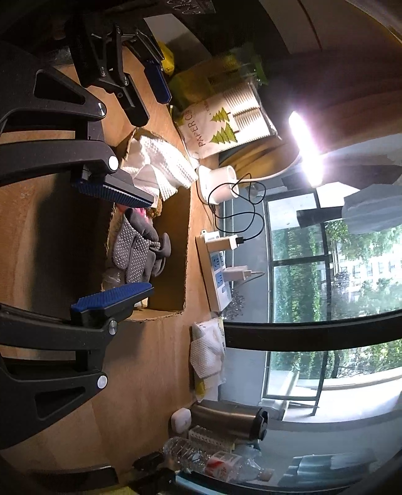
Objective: Organize soft objects
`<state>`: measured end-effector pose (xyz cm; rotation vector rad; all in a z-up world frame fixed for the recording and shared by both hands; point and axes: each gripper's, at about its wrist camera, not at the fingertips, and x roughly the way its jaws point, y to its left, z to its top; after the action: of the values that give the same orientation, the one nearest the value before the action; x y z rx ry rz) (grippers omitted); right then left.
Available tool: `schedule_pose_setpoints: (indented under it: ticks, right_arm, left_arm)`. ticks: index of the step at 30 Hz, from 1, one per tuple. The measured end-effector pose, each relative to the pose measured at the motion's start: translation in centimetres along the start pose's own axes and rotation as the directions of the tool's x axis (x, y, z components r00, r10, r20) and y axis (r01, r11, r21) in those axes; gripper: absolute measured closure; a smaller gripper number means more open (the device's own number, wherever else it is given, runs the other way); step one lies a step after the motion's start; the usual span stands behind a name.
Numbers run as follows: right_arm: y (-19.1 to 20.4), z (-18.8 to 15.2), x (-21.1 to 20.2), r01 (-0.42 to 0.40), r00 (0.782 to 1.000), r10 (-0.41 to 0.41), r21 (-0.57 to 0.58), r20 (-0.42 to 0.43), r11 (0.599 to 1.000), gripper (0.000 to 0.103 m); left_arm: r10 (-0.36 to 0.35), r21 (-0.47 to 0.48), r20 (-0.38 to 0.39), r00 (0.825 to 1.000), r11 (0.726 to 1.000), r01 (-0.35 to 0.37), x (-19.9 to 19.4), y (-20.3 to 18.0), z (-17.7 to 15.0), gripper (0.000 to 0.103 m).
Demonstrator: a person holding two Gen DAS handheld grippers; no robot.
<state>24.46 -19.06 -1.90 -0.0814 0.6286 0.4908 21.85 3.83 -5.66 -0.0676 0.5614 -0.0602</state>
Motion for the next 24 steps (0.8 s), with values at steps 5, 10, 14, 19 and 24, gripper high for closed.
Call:
schedule_pose_setpoints:
  ticks: [5,10,14,19,24]
  right_arm:
    - [0.5,-0.3,-1.7,-0.004,1.000,0.004,-0.010,0.021,1.000,0.050]
    - [0.9,-0.6,-3.5,-0.003,0.999,0.003,-0.015,0.040,1.000,0.050]
    - [1.3,-0.9,-4.9,0.001,0.999,0.000,-0.020,0.053,1.000,0.050]
    - [1.9,-1.5,-6.8,0.006,0.997,-0.003,-0.030,0.071,1.000,0.050]
    - [2.5,-1.9,-8.8,0.012,0.995,-0.008,-0.040,0.097,0.999,0.049]
  left_arm:
    - [-0.002,0.008,0.020,1.000,1.000,0.002,-1.7,-0.7,0.0,0.033]
    - [-0.006,0.015,0.043,0.999,1.000,0.006,-3.5,-1.3,-0.2,0.033]
    - [-0.011,0.019,0.060,0.998,1.000,0.010,-5.1,-1.8,-0.4,0.033]
    - [-0.018,0.025,0.083,0.996,1.000,0.016,-6.9,-2.4,-0.5,0.033]
    - [-0.025,0.032,0.115,0.993,0.999,0.021,-8.9,-2.9,-0.6,0.033]
